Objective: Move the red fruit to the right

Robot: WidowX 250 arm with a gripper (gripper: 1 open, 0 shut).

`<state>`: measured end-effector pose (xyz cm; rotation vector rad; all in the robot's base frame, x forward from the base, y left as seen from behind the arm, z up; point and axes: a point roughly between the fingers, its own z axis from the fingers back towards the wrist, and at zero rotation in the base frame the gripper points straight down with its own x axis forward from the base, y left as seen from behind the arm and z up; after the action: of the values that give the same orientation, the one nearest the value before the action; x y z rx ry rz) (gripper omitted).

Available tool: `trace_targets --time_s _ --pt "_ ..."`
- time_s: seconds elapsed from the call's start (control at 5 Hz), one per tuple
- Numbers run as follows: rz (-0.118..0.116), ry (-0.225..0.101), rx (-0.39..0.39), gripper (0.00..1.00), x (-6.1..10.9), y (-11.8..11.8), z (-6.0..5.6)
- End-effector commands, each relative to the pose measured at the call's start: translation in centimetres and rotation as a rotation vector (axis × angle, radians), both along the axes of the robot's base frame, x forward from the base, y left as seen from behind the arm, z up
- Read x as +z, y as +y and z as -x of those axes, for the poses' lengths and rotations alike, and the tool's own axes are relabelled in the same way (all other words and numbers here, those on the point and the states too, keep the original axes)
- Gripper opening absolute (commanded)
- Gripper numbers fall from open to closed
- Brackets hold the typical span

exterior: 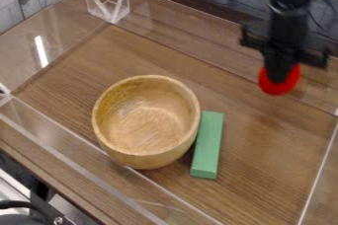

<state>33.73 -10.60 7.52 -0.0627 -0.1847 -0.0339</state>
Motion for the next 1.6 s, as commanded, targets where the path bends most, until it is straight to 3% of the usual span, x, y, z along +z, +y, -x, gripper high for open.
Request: trace_targets --time_s 0.0,0.4,0.6,0.8,1.0,1.2,1.4 --pt "0.013 -0.071 -0.028 0.0 0.5 -1.2 -2.0" --pt "0.006 -0.055 -0.12 0.0 -2.2 -1.3 -3.0" --pt "0.002 -0.044 -0.156 1.0 -2.5 -1.8 -1.8" --pt "-0.002 -0.034 -0.189 1.0 -2.7 -2.4 -0.5" --pt "0.001 -0.029 -0.125 0.0 -3.2 -2.0 -0.8" --pt "0.004 -0.03 -0.056 0.0 -3.6 -1.4 -1.3" --pt "0.004 -0.021 -0.047 1.0 -5.0 -1.0 -0.9"
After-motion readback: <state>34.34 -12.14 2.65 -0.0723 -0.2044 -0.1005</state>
